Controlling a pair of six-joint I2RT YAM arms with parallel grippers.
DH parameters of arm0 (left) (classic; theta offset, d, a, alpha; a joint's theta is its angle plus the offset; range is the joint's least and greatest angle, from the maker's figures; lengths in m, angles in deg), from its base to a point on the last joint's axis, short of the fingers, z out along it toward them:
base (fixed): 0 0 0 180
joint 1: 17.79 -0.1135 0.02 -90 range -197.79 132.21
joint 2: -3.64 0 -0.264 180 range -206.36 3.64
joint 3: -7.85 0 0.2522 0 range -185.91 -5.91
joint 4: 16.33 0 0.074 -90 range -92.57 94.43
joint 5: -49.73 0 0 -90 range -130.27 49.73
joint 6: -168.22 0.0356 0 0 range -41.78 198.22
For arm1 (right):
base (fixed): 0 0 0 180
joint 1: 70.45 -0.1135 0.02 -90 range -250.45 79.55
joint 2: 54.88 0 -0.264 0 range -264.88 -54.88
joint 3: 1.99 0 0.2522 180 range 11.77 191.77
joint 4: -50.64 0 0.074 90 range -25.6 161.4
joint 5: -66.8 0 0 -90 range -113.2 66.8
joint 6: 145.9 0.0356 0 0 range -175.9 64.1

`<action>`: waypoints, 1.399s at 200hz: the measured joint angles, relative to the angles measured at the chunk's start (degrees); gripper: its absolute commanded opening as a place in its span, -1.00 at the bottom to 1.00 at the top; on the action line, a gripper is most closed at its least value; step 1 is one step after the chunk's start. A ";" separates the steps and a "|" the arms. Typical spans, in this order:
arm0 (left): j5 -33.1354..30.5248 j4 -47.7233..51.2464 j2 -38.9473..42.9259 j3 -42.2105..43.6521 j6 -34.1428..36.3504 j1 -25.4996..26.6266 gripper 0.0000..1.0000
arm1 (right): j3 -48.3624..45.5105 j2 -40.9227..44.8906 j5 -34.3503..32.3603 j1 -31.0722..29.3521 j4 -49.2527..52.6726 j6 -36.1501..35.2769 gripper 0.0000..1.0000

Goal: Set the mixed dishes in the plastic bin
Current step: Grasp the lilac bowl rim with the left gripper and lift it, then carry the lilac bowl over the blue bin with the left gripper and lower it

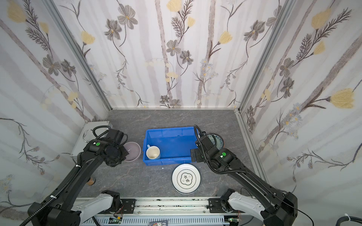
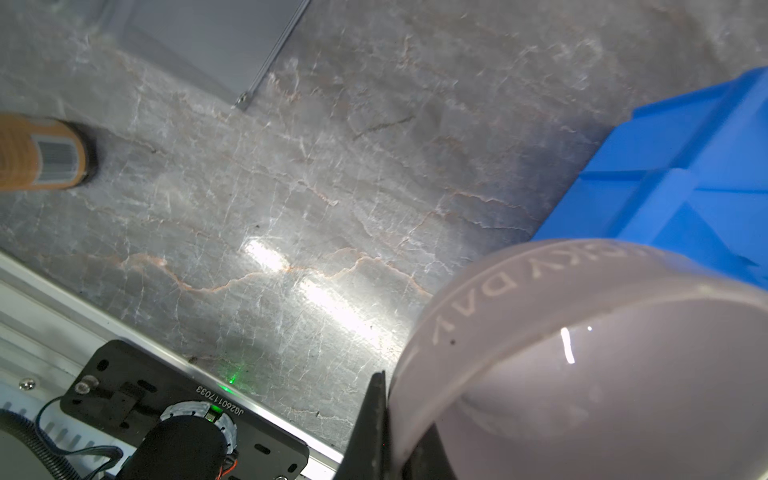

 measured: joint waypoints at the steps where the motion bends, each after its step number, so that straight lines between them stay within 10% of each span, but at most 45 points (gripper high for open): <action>1: 0.02 0.00 -0.17 -0.24 0.02 0.00 -1.00 | 0.00 0.00 -0.04 0.00 0.00 0.00 0.99; 151: 6.62 -2.40 -43.95 -41.27 10.19 8.31 -1.00 | 2.82 -3.74 -1.73 1.88 0.04 1.95 0.99; 280: 9.51 -5.44 -50.05 -35.65 11.91 10.36 -1.00 | 3.17 -5.22 -1.66 5.40 0.70 1.38 0.99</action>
